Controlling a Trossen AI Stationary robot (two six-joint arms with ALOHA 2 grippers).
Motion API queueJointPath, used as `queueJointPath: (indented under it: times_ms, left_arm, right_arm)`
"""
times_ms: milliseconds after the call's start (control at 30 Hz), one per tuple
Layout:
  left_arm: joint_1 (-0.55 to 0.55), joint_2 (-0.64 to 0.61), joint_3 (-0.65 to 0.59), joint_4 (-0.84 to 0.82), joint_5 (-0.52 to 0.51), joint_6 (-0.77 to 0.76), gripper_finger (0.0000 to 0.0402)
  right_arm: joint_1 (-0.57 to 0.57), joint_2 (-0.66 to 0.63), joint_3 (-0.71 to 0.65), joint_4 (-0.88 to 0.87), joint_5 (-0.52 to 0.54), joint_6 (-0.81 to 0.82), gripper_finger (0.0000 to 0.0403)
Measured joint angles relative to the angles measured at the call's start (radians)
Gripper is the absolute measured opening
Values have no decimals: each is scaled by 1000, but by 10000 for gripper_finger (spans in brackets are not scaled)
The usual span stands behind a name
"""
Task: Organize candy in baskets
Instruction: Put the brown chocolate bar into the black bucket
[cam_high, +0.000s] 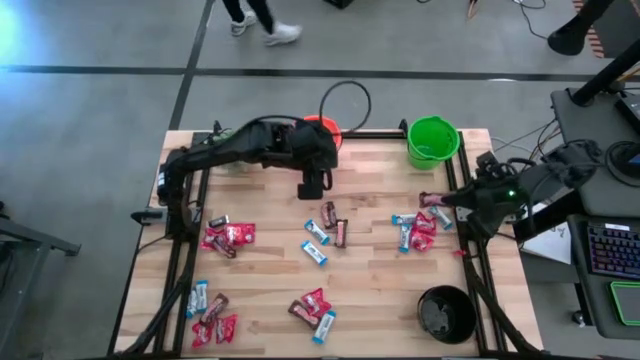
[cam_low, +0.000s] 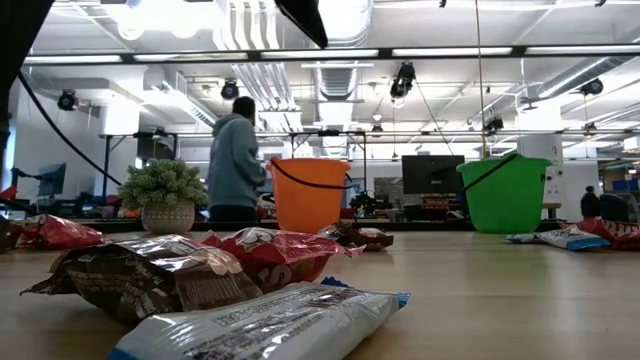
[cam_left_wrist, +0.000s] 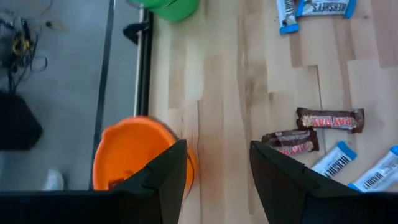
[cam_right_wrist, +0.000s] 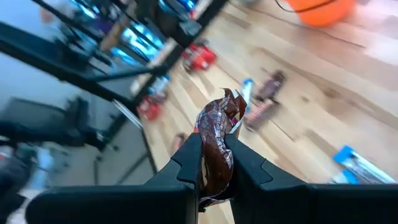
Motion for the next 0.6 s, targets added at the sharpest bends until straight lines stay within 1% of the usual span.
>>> queueJointPath:
  times_ms: [100,267,500,600]
  left_arm:
    - [1,0,23,-20,0,-18,158]
    - [1,0,22,-52,0,-30,158]
    - [1,1,15,-80,0,-44,158]
    - [1,1,14,-93,0,-60,158]
  right_arm:
    - [0,42,27,-45,-41,-4,37]
    - [0,86,15,-88,-148,25,37]
    - [0,126,11,-89,-288,48,37]
    - [9,142,9,-88,-330,61,37]
